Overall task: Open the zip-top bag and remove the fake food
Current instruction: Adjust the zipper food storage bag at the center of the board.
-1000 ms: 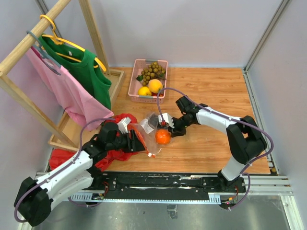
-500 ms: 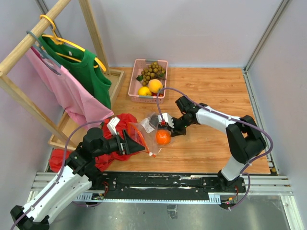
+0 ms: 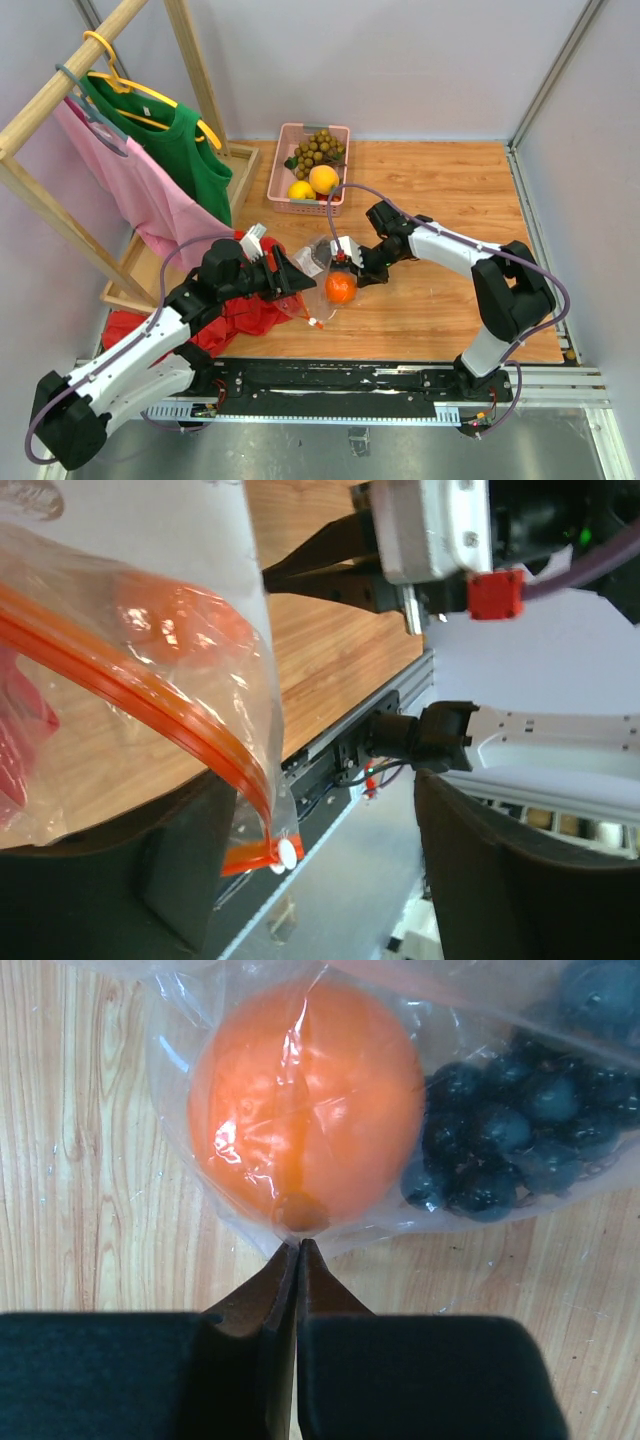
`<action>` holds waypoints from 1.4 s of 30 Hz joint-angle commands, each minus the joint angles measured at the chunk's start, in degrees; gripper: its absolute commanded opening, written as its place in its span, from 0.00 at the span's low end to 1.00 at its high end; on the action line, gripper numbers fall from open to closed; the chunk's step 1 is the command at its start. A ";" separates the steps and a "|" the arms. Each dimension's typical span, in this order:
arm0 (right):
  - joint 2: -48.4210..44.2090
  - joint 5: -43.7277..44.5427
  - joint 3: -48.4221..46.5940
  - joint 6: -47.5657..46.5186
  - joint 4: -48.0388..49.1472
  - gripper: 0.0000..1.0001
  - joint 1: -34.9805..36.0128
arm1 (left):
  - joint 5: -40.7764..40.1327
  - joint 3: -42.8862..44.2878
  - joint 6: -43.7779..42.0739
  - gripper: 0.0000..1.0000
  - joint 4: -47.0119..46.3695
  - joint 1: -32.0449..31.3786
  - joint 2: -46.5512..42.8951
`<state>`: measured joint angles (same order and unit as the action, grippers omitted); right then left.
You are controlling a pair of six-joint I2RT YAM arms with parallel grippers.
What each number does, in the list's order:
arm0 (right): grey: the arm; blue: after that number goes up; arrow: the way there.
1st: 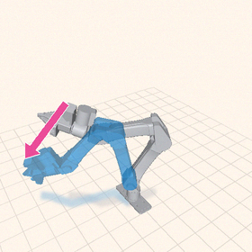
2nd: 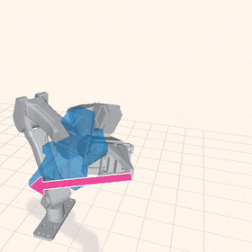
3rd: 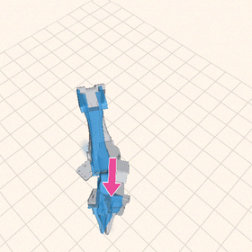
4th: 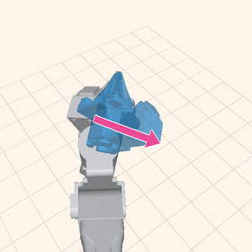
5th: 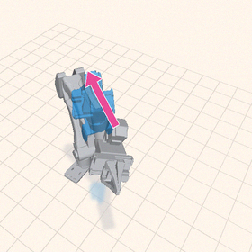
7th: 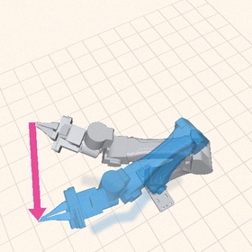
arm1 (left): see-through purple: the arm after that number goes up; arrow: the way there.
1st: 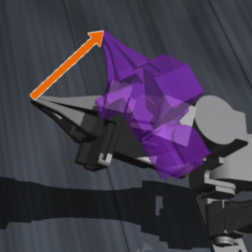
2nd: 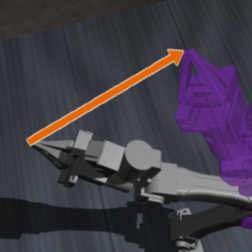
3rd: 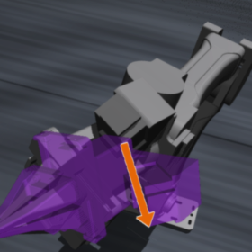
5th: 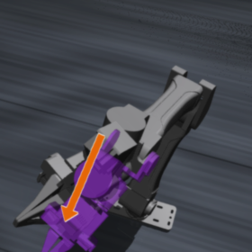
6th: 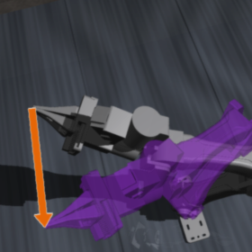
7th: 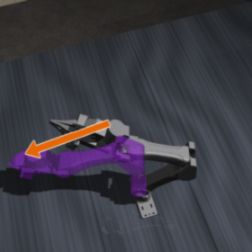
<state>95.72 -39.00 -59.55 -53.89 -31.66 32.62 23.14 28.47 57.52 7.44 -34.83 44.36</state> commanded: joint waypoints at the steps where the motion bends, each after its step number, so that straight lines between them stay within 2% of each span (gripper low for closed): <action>1: -2.03 -1.83 -0.08 0.90 -1.86 0.01 -0.83 | -0.10 1.86 -1.46 0.63 -2.51 -0.58 5.20; 4: -3.00 -2.48 0.01 0.90 -2.40 0.01 -2.31 | 1.67 1.60 -0.79 0.47 -6.90 -0.59 7.26; 8: -5.75 -3.01 1.10 1.01 -2.56 0.01 -5.68 | 3.01 2.16 -0.67 0.18 -11.22 -0.58 8.79; 10: -7.09 -3.57 1.88 0.77 -2.74 0.01 -8.32 | 3.82 2.75 -1.05 0.09 -12.37 -0.59 9.42; 17: -12.17 -3.97 4.53 -0.58 -2.88 0.01 -16.47 | 10.77 2.86 -2.12 0.01 -16.89 -0.52 10.08; 25: -14.24 -2.18 8.51 -4.59 -3.09 0.01 -19.24 | 16.71 0.13 -6.20 0.01 -18.03 -0.50 15.39; 27: -14.29 -4.28 8.45 -5.62 -4.23 0.03 -19.20 | 17.53 -0.87 -5.63 0.03 -19.80 -0.55 16.59; 30: -14.91 -8.46 7.83 -7.55 -5.71 0.21 -19.25 | 19.01 -1.61 -3.79 0.22 -21.93 -0.50 17.77; 33: -15.07 -13.53 6.90 -11.40 -8.44 0.34 -19.21 | 19.60 -1.21 -4.41 0.37 -20.51 -0.50 17.68; 38: -14.64 -20.40 4.37 -21.36 -15.31 0.54 -19.05 | 16.29 1.15 -10.01 0.60 -9.75 -0.50 13.46; 42: -12.97 -23.39 2.31 -31.46 -22.78 0.62 -18.63 | 10.49 4.26 -16.82 0.80 2.39 0.69 7.03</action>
<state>81.87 -55.53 -54.30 -72.10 -44.73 14.35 38.30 28.36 48.36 -1.80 -35.03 57.23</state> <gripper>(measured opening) 0.596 0.726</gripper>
